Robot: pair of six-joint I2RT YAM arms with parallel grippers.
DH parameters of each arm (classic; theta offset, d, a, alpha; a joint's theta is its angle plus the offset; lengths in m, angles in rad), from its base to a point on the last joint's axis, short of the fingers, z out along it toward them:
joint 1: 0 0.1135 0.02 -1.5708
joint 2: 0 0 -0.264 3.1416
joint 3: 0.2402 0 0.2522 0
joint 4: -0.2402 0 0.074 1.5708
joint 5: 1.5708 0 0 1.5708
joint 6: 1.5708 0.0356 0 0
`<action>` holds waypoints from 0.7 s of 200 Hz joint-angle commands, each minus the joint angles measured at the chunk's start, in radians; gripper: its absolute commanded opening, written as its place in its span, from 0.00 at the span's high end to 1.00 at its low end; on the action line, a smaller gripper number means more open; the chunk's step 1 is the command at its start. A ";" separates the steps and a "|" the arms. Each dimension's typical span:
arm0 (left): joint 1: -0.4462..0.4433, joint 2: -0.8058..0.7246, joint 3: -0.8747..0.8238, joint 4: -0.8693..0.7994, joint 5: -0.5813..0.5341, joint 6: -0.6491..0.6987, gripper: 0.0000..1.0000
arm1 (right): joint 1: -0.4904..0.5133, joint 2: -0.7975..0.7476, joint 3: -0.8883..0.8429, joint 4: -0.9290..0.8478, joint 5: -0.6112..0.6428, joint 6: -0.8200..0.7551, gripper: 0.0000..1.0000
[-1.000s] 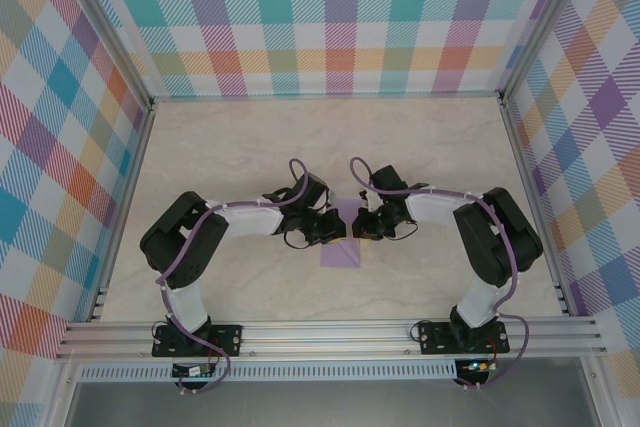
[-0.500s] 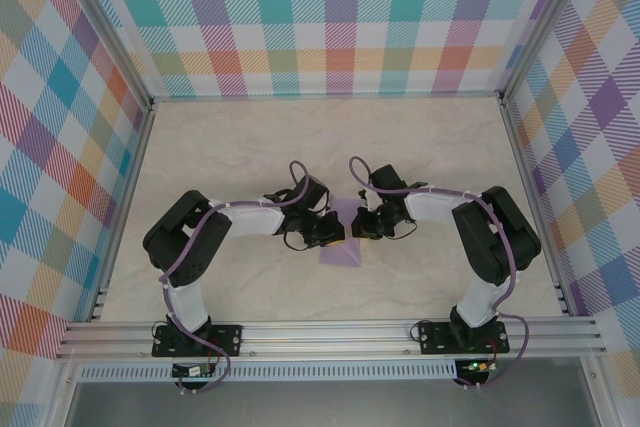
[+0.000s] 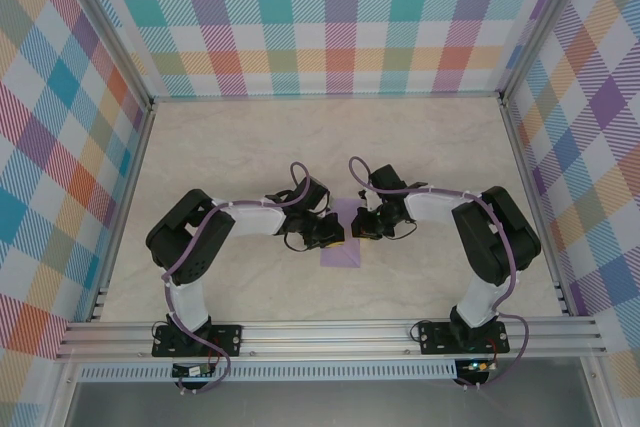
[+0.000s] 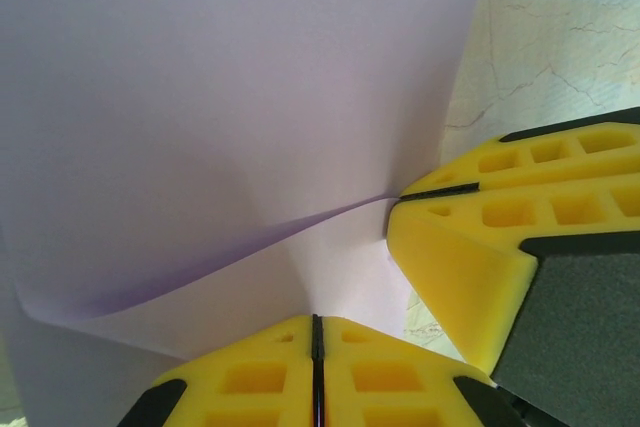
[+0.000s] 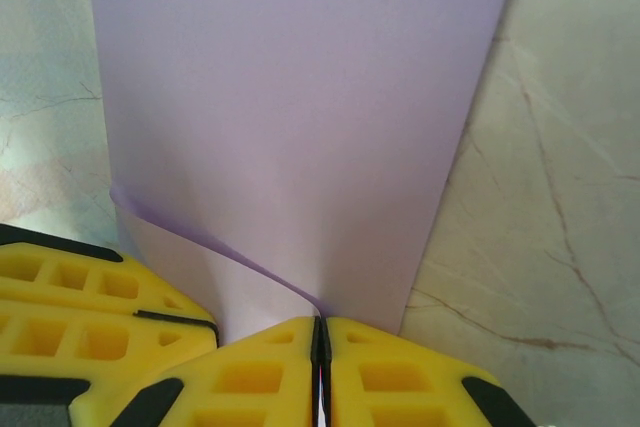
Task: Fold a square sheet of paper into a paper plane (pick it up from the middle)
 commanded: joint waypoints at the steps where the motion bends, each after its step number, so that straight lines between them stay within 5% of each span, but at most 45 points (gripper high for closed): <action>1: -0.017 0.017 0.015 -0.040 -0.002 0.024 0.91 | 0.000 -0.006 0.010 -0.015 0.019 -0.021 0.89; 140: -0.017 -0.040 0.018 -0.027 0.001 0.042 0.91 | 0.000 -0.037 -0.007 -0.021 0.012 -0.017 0.89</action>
